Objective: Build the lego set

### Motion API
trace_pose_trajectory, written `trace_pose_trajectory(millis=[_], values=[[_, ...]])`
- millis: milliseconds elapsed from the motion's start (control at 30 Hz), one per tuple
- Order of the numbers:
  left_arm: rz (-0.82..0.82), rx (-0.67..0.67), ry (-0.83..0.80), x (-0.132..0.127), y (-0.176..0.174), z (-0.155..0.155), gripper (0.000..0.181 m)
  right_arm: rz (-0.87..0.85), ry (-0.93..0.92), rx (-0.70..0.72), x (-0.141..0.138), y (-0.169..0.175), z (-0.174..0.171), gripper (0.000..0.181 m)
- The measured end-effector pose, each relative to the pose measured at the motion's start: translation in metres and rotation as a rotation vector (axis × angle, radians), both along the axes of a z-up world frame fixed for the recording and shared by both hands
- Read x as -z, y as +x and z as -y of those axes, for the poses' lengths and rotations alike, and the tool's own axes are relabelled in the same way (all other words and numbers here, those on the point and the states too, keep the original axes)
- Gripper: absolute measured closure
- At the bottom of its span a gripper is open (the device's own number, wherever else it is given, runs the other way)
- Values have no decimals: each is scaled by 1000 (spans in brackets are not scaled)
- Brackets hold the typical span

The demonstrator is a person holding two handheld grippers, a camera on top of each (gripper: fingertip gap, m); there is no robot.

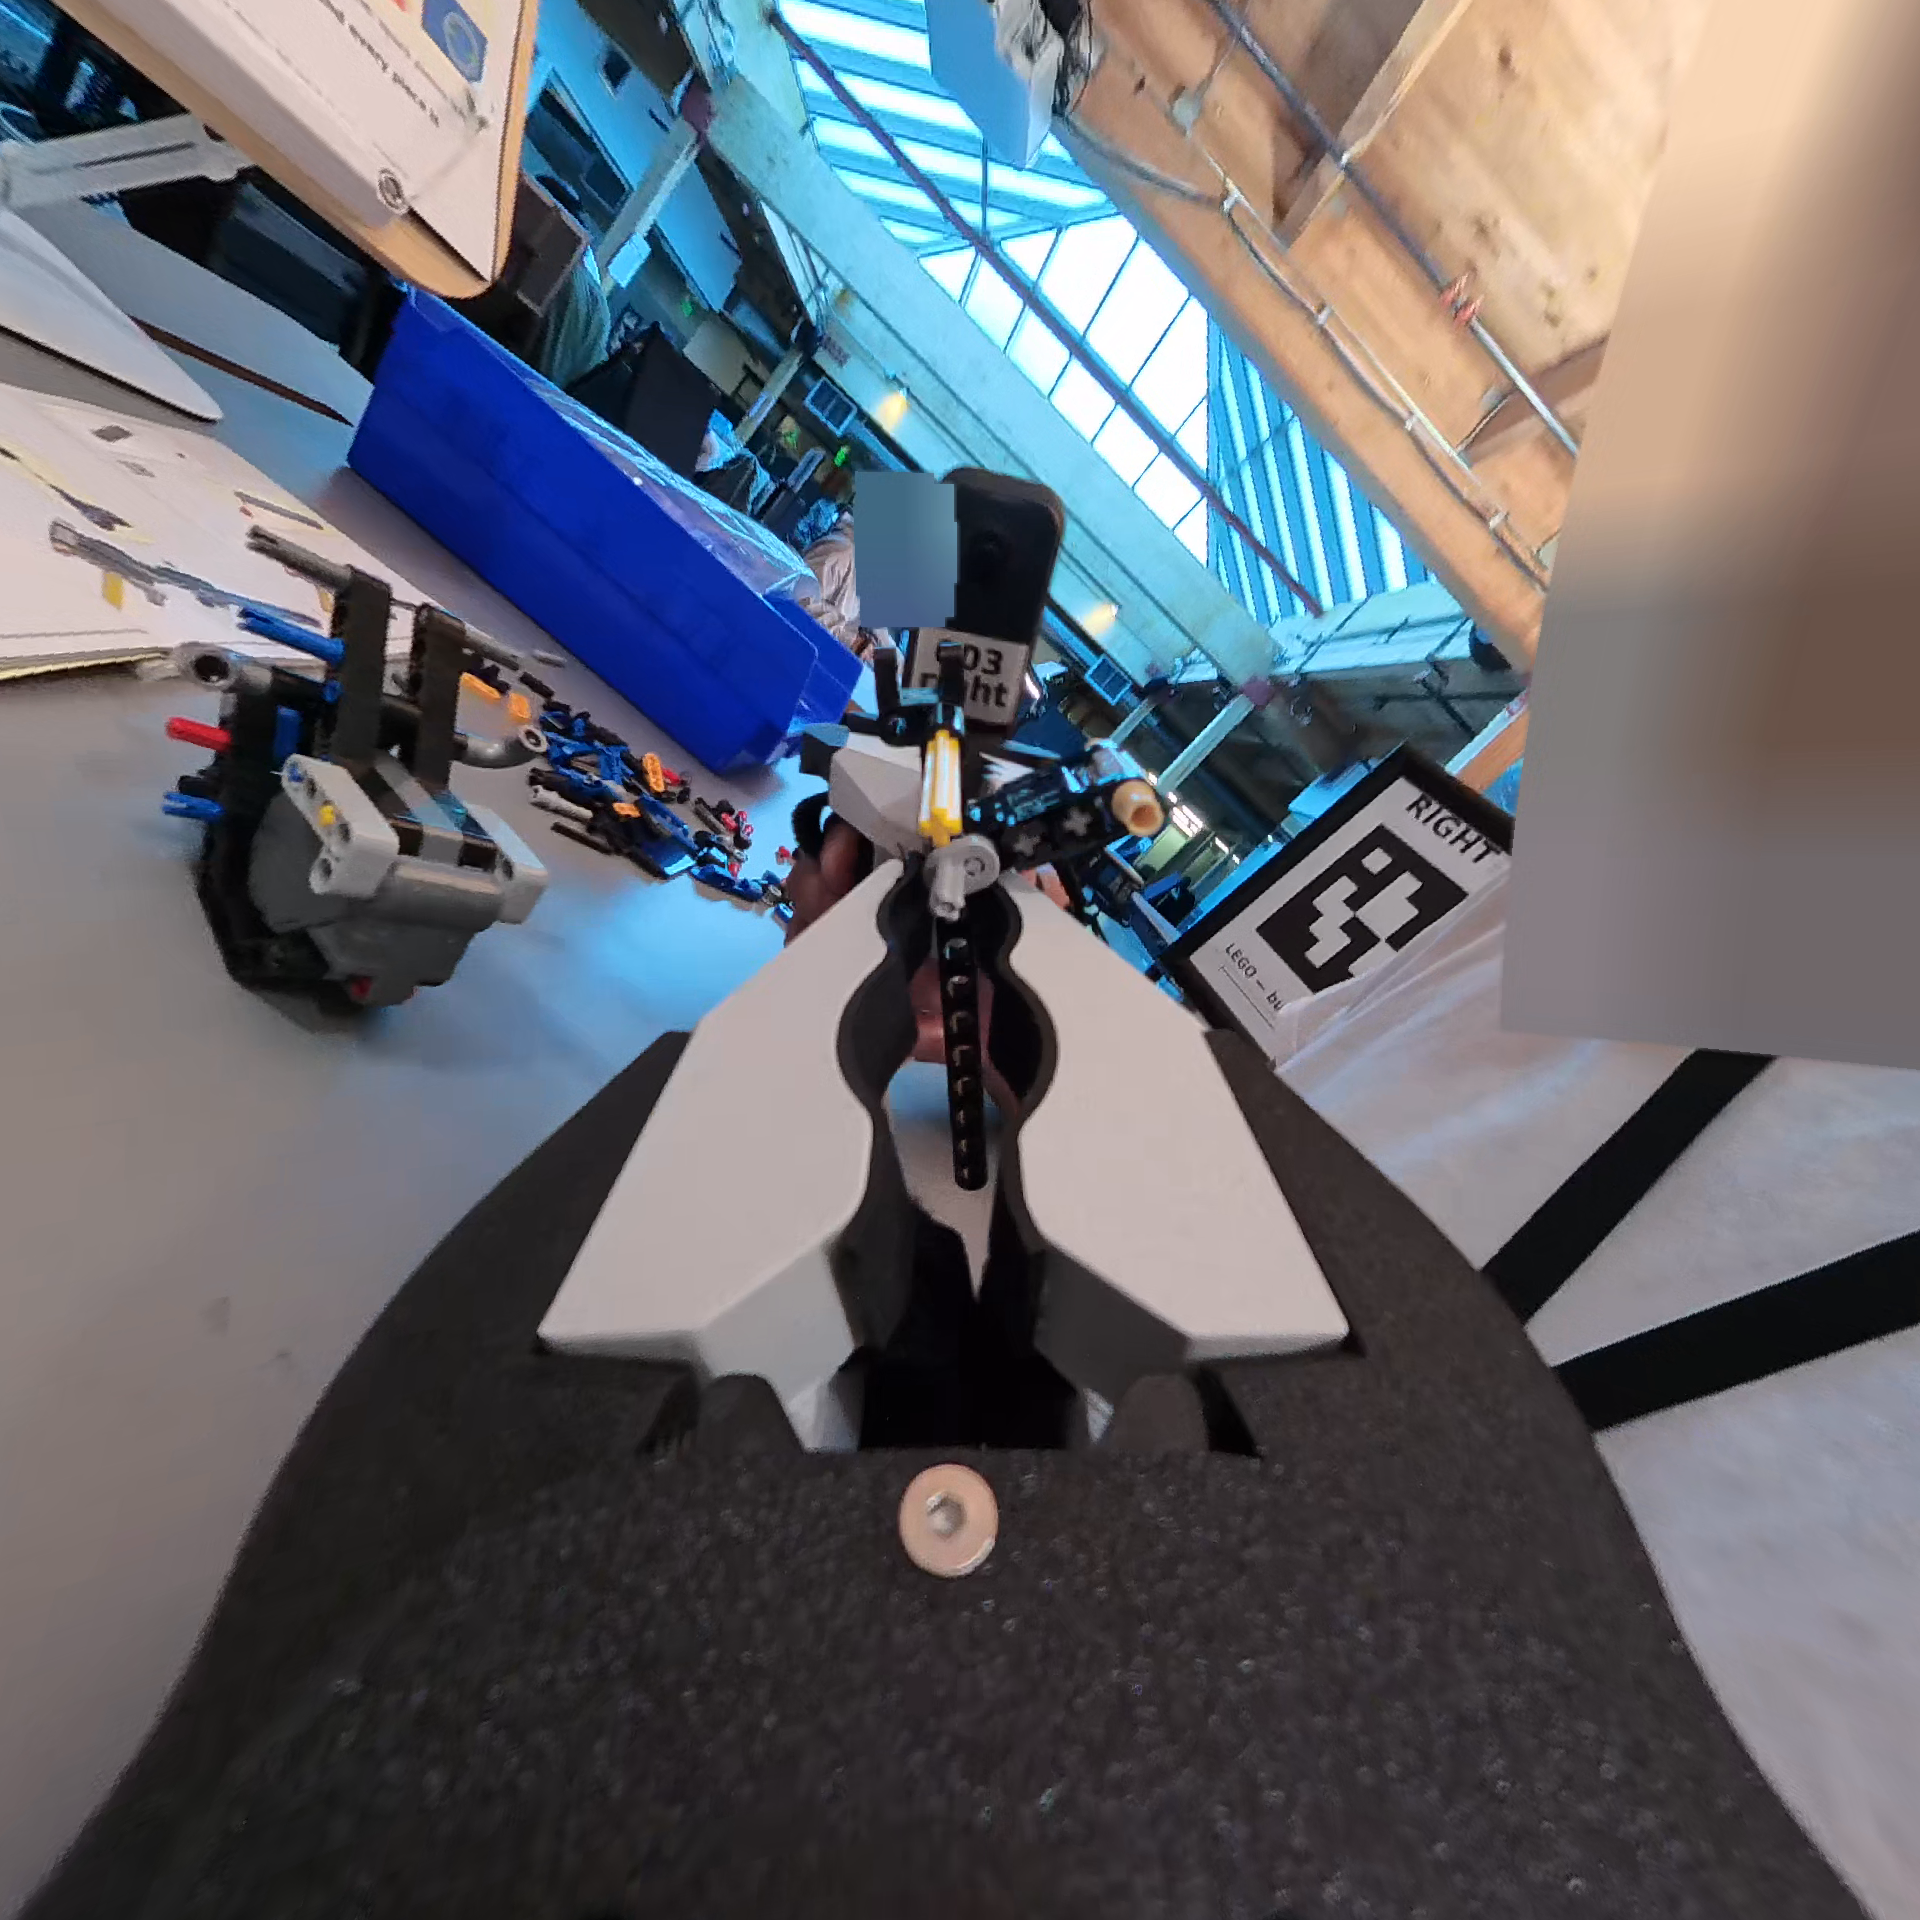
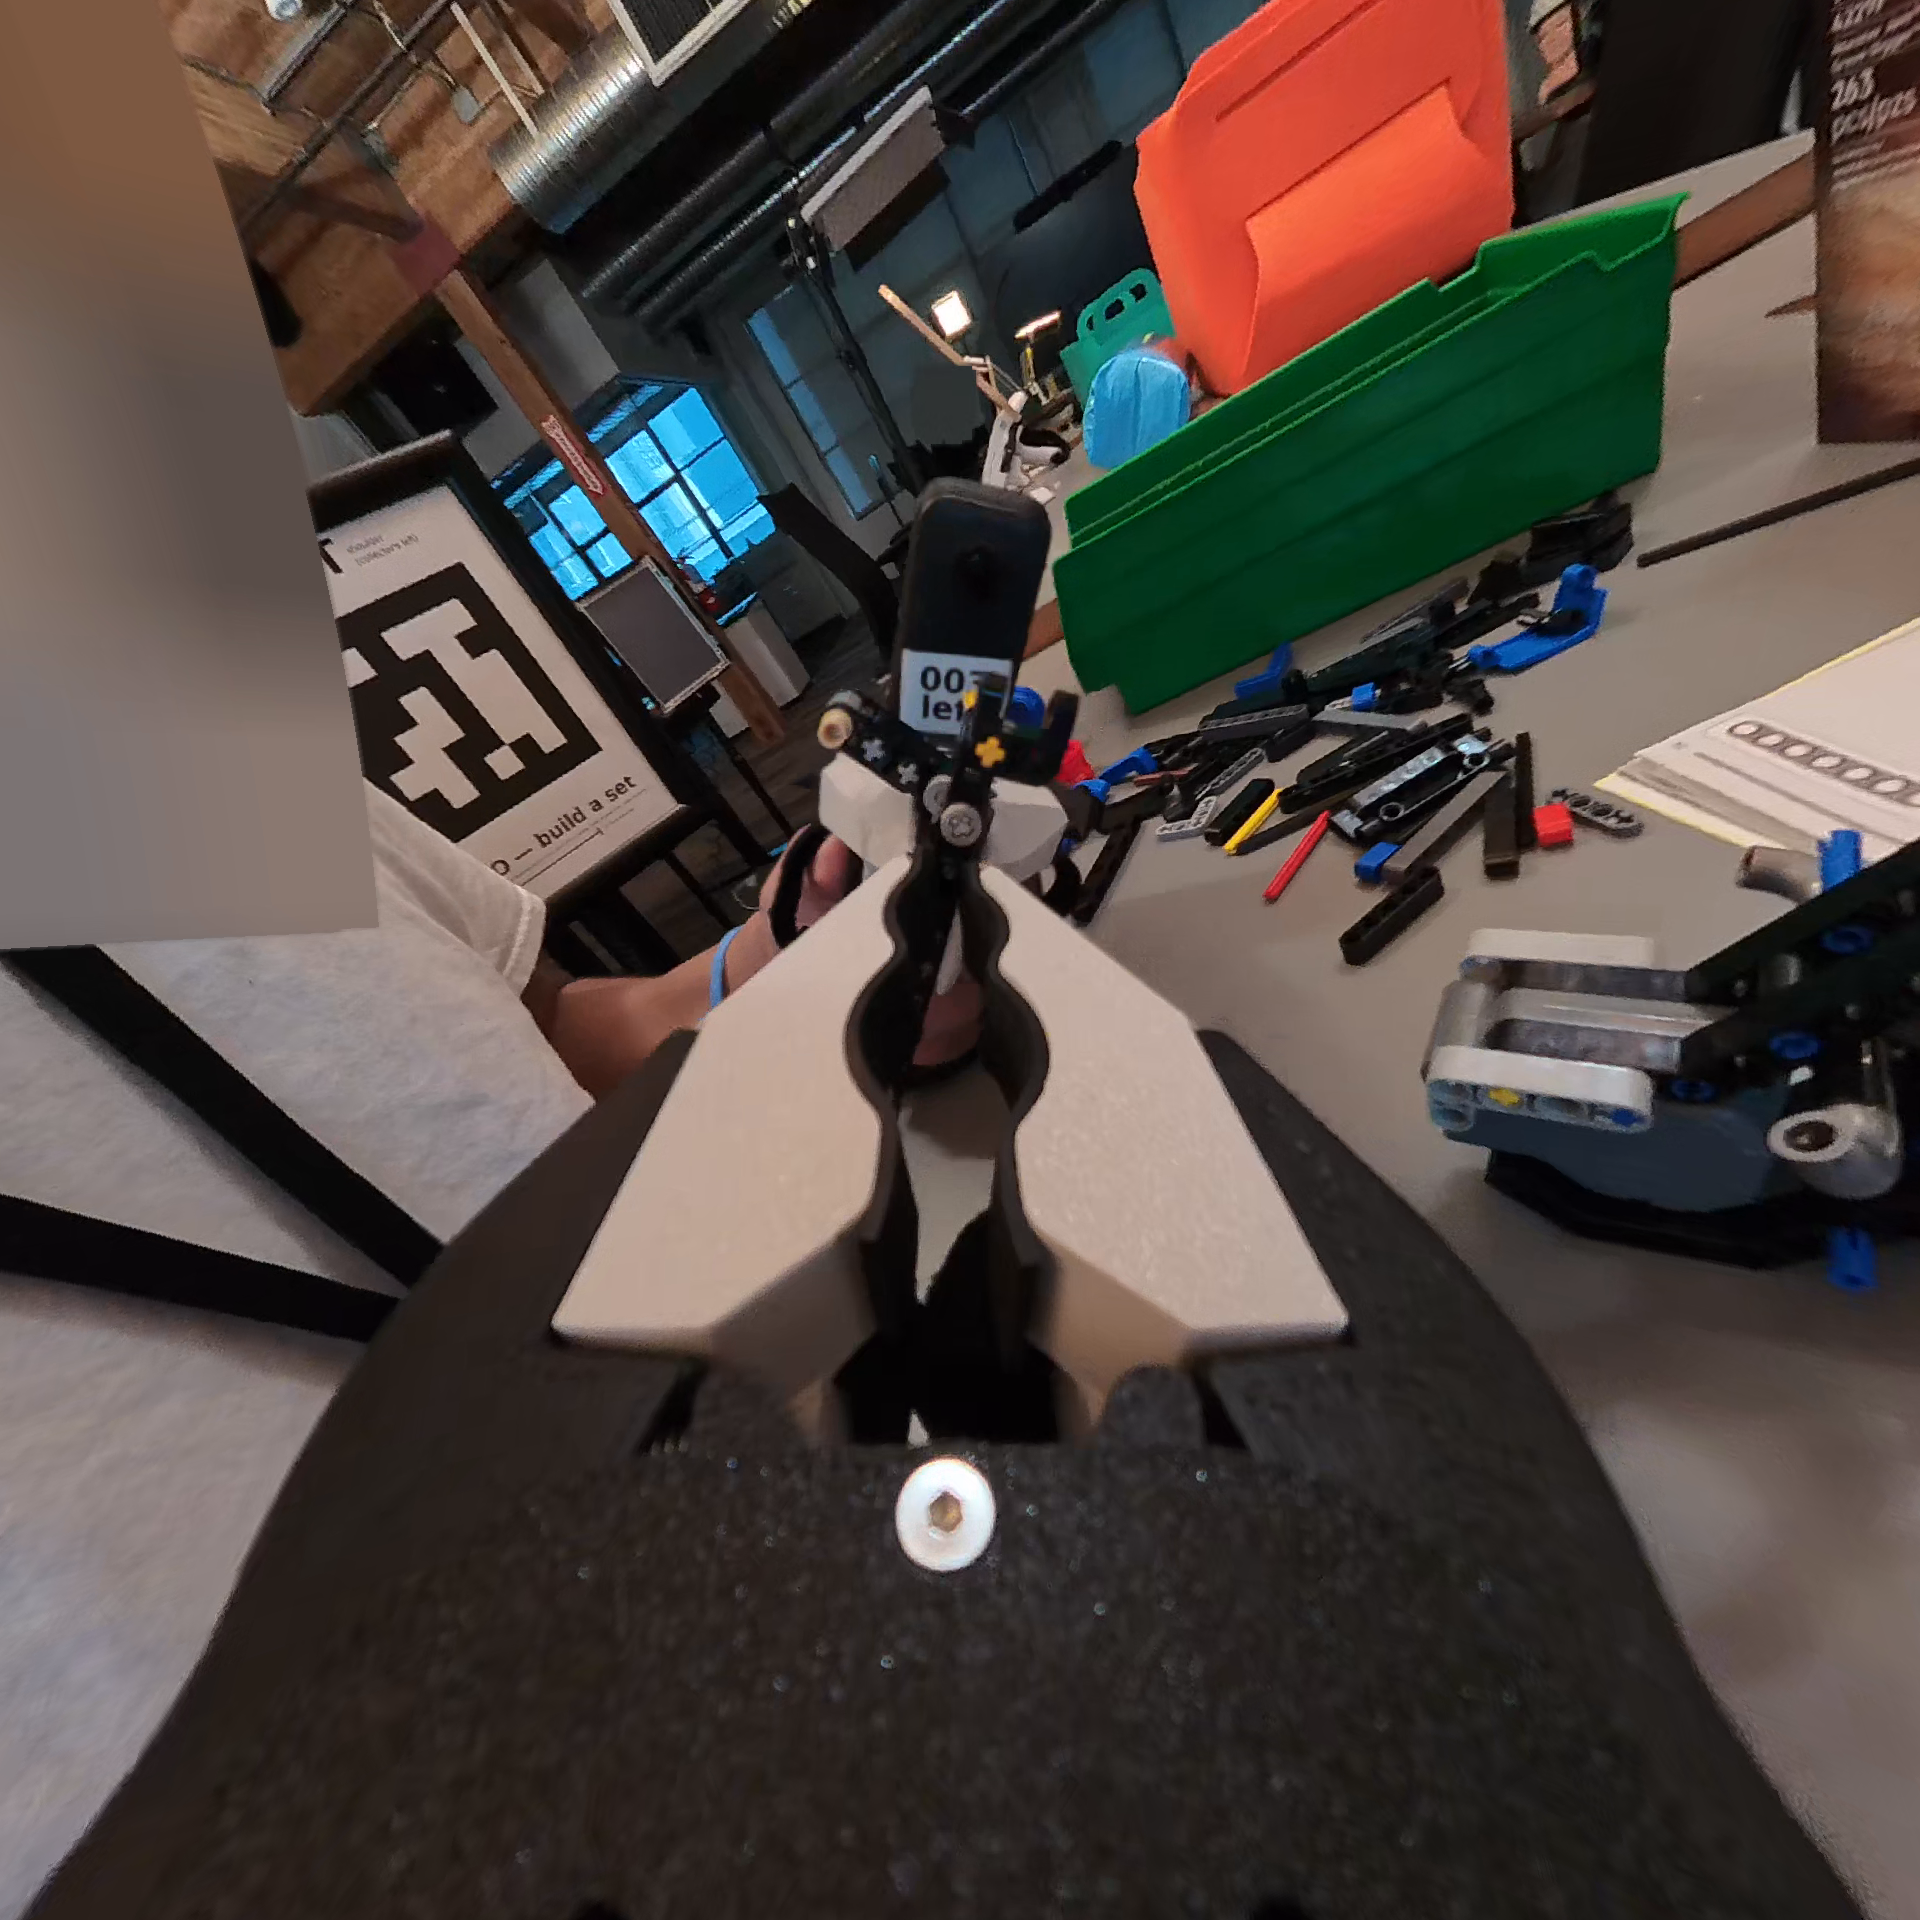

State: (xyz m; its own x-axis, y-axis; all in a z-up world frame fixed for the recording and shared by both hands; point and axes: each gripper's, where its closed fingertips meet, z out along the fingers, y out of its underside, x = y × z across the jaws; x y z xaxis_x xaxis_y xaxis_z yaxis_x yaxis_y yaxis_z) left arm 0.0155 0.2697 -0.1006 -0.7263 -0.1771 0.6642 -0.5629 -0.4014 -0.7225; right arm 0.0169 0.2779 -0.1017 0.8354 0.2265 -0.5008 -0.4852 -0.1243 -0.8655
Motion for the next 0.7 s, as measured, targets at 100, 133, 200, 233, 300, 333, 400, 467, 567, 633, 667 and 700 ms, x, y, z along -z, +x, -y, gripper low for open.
trace_pose_trajectory(millis=[100,133,200,233,300,333,400,467,567,633,667,700], values=[[21,27,26,1,-5,3,176,-50,-6,-66,1,-6,1,178],[24,23,35,2,-4,3,176,-52,-8,-64,1,-5,1,180],[17,39,28,1,-5,2,176,-15,-6,-48,1,-5,0,179],[13,44,22,1,-4,1,176,-9,-7,-43,1,-5,-1,180],[12,39,41,3,-3,1,176,-3,-18,-37,3,-4,-1,179],[10,37,36,3,-3,0,176,6,-12,-24,2,-3,-2,178],[-10,20,13,2,0,-3,176,11,-18,-1,1,-1,-5,179],[-12,10,-3,1,1,-5,176,18,-5,-3,-2,-1,-5,172],[-19,6,-30,-1,3,-9,176,55,4,32,-3,3,-2,174],[-15,9,-23,-1,2,-8,176,62,10,40,-3,4,0,175],[-11,8,-12,0,2,-6,176,61,7,35,-2,4,-1,176],[-8,10,-4,1,2,-5,176,64,-1,33,-1,3,-1,177]])
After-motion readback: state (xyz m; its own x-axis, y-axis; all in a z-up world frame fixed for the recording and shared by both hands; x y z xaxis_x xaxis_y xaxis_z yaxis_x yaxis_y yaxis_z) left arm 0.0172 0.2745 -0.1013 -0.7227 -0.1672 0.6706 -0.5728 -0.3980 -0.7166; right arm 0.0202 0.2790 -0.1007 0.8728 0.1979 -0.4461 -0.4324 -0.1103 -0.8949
